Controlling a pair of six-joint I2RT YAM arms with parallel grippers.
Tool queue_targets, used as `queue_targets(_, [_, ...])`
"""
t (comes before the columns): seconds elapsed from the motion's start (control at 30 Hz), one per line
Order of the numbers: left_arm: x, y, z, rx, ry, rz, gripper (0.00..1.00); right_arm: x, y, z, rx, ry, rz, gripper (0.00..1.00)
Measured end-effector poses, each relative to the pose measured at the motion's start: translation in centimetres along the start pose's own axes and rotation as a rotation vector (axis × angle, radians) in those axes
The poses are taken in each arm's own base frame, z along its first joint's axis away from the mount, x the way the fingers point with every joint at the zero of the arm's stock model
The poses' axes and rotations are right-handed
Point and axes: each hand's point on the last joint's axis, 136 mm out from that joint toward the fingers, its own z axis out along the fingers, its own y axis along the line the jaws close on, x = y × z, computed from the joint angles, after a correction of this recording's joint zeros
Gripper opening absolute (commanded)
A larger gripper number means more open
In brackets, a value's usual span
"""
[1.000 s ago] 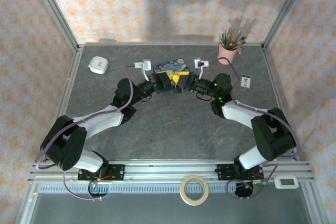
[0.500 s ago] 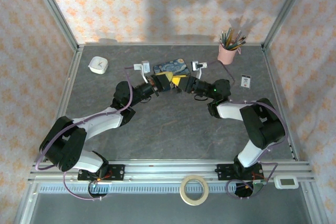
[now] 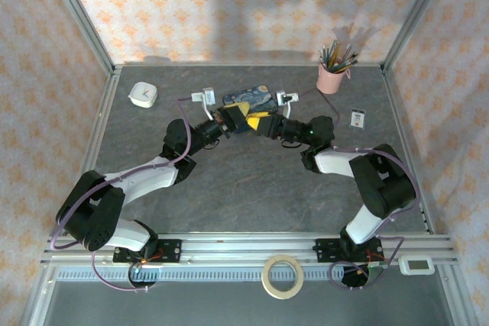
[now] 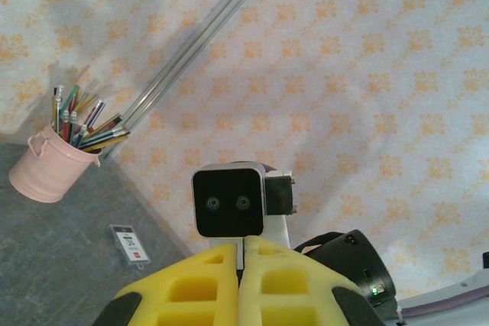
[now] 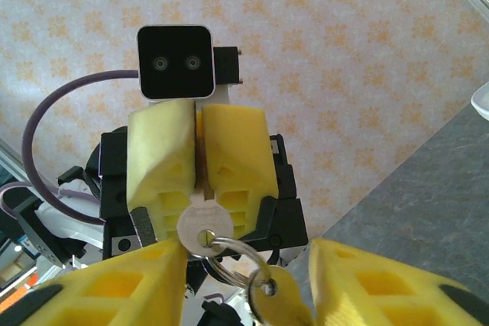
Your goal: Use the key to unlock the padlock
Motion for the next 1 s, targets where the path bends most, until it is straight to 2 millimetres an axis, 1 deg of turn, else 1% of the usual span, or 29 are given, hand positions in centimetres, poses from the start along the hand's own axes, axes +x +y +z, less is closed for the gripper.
queue_targets(0.17, [-0.6,-0.8,0.0,0.032,-0.021,-0.015,0.0,0.0,-0.2,0.0,0.007,0.0,-0.008,0.14])
queue_targets(0.2, [-0.6,-0.8,0.0,0.032,-0.022,-0.017,0.0,0.0,-0.1,0.0,0.008,-0.001,-0.013,0.1])
queue_targets(0.3, [-0.4,-0.6,-0.2,0.029,-0.022,-0.025,0.0,-0.1,0.0,0.0,0.013,-0.003,-0.032,0.02])
queue_targets(0.37, [-0.4,-0.6,-0.2,0.027,-0.023,-0.026,0.0,-0.2,-0.1,0.0,0.035,-0.003,-0.049,0.01])
queue_targets(0.4, [-0.4,-0.6,-0.2,0.026,-0.023,-0.026,0.0,-0.3,-0.1,0.0,0.049,-0.003,-0.064,0.03])
queue_targets(0.43, [-0.4,-0.6,-0.2,0.026,-0.023,-0.026,0.0,-0.4,0.0,-0.1,0.065,-0.003,-0.084,0.1])
queue_targets(0.47, [-0.4,-0.6,-0.2,0.027,-0.023,-0.026,0.0,-0.6,0.1,-0.2,0.084,-0.003,-0.105,0.21])
queue_targets(0.53, [-0.4,-0.6,-0.2,0.027,-0.023,-0.026,0.0,-0.9,0.3,-0.2,0.121,0.002,-0.153,0.4])
queue_targets(0.57, [-0.4,-0.6,-0.3,0.025,-0.024,-0.028,0.0,-1.0,0.4,-0.2,0.144,0.007,-0.179,0.46])
queue_targets(0.63, [-0.7,-0.8,-0.4,0.023,-0.033,-0.029,0.0,-1.4,0.1,-0.3,0.2,0.017,-0.229,0.49])
queue_targets(0.73, [-0.7,-0.4,-0.4,-0.001,-0.029,-0.038,0.0,-1.4,0.0,-0.2,0.276,0.04,-0.309,0.51])
queue_targets(0.87, [-0.6,0.2,-0.3,-0.027,-0.016,-0.06,0.0,-1.3,-0.7,-0.3,0.36,0.059,-0.386,0.5])
queue_targets(1.0, [-0.3,0.6,-0.2,-0.043,-0.005,-0.08,0.0,-1.1,-1.0,-0.3,0.384,0.071,-0.423,0.48])
